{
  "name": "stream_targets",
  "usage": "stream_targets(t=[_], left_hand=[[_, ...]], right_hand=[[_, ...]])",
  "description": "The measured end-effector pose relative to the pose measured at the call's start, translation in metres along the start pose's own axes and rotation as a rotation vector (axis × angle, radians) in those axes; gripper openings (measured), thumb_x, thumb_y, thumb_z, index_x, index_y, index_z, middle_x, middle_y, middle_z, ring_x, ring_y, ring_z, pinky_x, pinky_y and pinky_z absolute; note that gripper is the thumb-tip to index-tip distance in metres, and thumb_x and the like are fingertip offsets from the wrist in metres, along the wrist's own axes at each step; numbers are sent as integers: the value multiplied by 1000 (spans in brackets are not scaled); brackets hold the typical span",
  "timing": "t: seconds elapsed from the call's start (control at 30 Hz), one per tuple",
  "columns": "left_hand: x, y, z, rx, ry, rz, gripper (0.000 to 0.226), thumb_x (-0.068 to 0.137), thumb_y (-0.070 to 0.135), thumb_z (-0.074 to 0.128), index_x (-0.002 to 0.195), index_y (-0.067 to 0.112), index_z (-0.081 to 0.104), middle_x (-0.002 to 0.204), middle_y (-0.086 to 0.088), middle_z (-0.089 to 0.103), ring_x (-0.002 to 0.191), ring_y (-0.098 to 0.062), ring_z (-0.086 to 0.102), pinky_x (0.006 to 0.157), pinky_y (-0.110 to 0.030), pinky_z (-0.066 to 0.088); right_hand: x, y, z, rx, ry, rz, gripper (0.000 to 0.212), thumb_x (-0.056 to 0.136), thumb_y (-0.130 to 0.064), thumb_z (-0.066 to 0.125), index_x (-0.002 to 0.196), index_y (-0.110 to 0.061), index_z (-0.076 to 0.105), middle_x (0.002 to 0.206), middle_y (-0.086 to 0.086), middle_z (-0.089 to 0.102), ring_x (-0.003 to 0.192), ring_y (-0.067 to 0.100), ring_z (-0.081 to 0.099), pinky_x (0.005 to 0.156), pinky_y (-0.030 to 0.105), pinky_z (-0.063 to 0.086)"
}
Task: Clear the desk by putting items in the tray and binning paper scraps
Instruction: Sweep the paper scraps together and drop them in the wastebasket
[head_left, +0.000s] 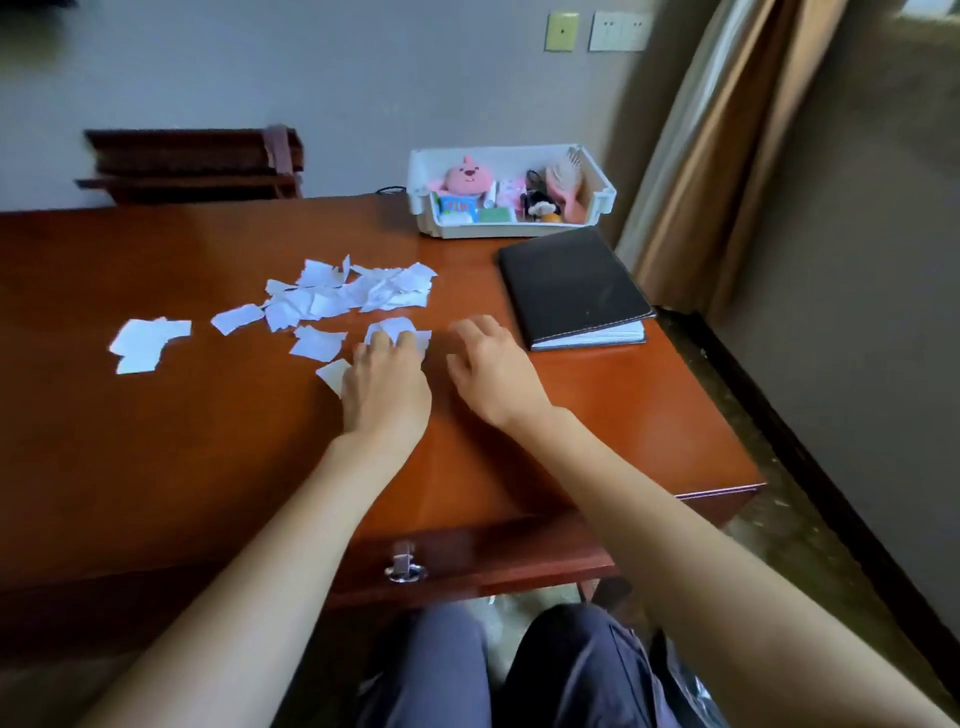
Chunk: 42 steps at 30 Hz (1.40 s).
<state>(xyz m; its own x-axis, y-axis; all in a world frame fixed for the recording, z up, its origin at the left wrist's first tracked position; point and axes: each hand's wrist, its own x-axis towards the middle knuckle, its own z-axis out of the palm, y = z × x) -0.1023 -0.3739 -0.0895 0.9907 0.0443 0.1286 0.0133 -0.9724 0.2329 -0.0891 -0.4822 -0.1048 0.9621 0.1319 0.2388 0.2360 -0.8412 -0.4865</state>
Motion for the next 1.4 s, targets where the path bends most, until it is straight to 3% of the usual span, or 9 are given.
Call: stream_targets(t=[0.3, 0.43, 0.57, 0.63, 0.73, 0.87, 1.07, 1.17, 1.4], left_hand=[[10, -93, -14, 32, 60, -161, 48, 99, 11, 31, 147, 13, 24, 152, -11, 27, 142, -27, 21, 113, -37, 24], [33, -129, -17, 29, 150, -209, 46, 97, 12, 35, 143, 10, 30, 149, -14, 30, 140, -29, 22, 111, -41, 25], [64, -165, -20, 22, 97, -381, 50, 101, 32, 28, 148, 18, 18, 157, -17, 4, 145, -37, -4, 116, -52, 8], [79, -182, -18, 0, 38, -472, 55, 100, 43, 23, 150, 22, 11, 158, -17, -5, 144, -40, -10, 116, -54, 3], [98, -201, -11, -61, -34, -540, 60, 98, 52, 17, 150, 24, 8, 157, -18, -5, 144, -41, -9, 116, -53, -2], [118, -206, -2, -101, -43, -434, 61, 97, 53, 15, 151, 23, 11, 157, -16, 8, 146, -36, 2, 118, -49, -1], [141, -179, 5, -215, -97, -182, 52, 98, 46, 17, 149, 32, 14, 158, -7, 14, 147, -25, 6, 118, -45, -2], [131, -164, 10, -186, -108, -60, 45, 99, 37, 22, 143, 34, 30, 157, -5, 19, 146, -22, 11, 119, -42, 1], [90, -127, 23, -84, -114, 27, 46, 101, 38, 19, 146, 32, 23, 158, -10, 11, 147, -25, 6, 119, -41, 1]], right_hand=[[34, -62, 46, 11, -236, -58, 31, 97, -16, 37, 121, -4, 52, 125, 16, 56, 117, 36, 50, 99, 39, 39], [58, -83, 56, -5, -60, -54, 34, 93, -12, 40, 123, -3, 53, 126, 17, 52, 119, 36, 47, 98, 40, 40], [95, -90, 67, -84, -59, 61, 49, 95, -33, 39, 141, -16, 36, 154, 13, 22, 144, 34, 14, 116, 49, 19], [113, -86, 75, -139, -113, 155, 54, 94, -47, 33, 145, -29, 25, 159, 7, -1, 146, 35, -9, 116, 57, 3], [135, -77, 86, -170, -119, 278, 58, 91, -59, 28, 144, -38, 21, 159, 5, -11, 143, 40, -17, 113, 61, -3], [153, -69, 96, -236, -167, 343, 60, 90, -65, 21, 144, -41, 16, 159, 6, -4, 144, 41, -2, 113, 58, 3], [163, -69, 102, -268, -249, 108, 46, 94, -54, 22, 139, -45, 29, 153, 3, 22, 139, 37, 17, 111, 53, 10], [155, -63, 98, -293, -260, 16, 41, 95, -47, 26, 134, -41, 36, 143, 2, 34, 136, 35, 23, 111, 53, 12], [115, -25, 72, -303, -233, 3, 43, 96, -48, 28, 138, -42, 34, 151, 0, 30, 139, 29, 25, 114, 51, 15]])
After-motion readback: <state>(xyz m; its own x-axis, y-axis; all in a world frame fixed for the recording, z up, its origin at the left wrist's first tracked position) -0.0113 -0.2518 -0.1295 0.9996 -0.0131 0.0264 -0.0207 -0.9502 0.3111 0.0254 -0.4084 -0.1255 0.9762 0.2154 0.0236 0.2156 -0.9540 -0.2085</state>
